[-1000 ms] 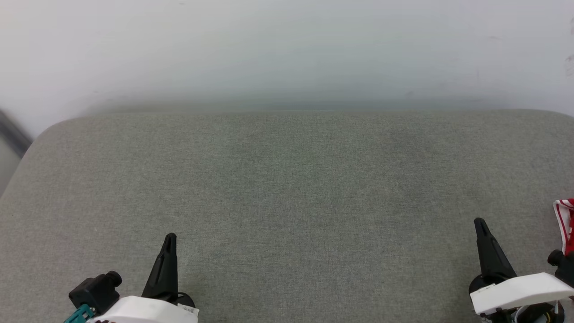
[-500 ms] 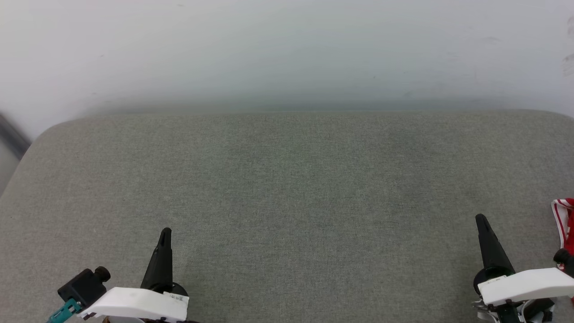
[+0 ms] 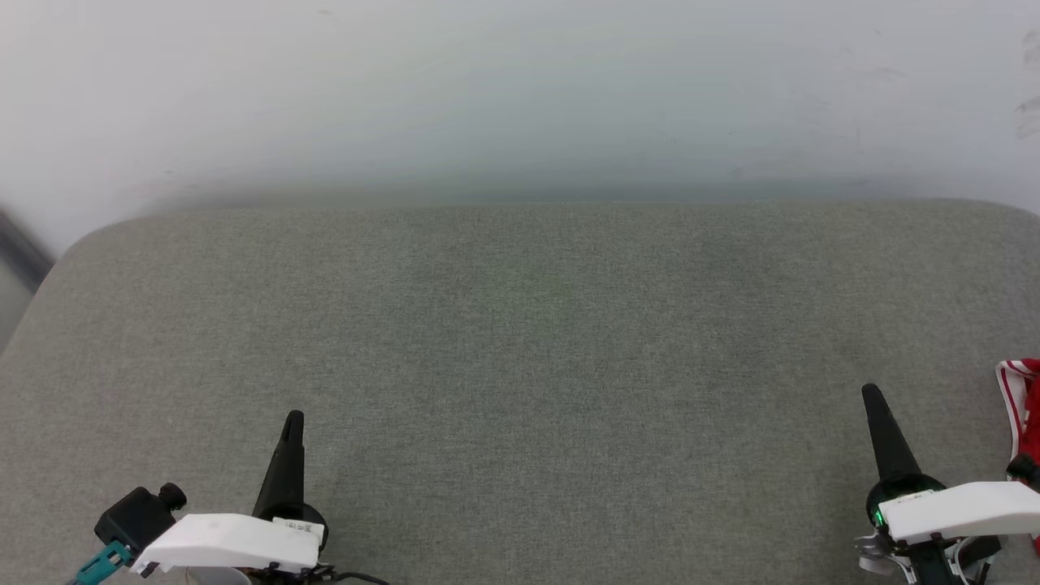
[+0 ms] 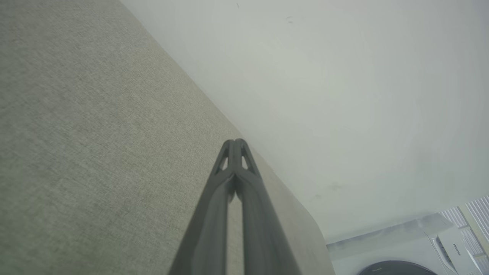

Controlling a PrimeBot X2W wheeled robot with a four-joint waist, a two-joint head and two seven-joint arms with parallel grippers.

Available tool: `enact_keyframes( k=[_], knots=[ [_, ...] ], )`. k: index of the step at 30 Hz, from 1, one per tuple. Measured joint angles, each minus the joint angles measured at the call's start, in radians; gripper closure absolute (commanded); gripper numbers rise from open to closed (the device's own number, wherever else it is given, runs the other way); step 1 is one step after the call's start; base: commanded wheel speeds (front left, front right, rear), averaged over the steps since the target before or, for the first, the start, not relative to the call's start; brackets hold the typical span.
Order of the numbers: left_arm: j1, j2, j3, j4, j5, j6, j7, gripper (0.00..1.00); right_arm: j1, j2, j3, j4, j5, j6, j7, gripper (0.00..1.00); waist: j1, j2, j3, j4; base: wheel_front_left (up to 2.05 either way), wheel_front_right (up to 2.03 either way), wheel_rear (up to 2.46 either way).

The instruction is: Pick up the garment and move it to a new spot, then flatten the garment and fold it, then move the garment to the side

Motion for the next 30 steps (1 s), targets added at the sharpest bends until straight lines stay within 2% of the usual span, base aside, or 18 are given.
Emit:
enact_keyframes(
  k=[30],
  knots=[
    [-0.045, 0.001, 0.034, 0.04, -0.299, 0.0, 0.079, 1.0, -0.033, 0.016, -0.025, 0.025, 0.266, 0.0, 0.057, 1.0, 0.0, 0.0, -0.007, -0.008, 0.0, 0.0, 0.0]
  ],
)
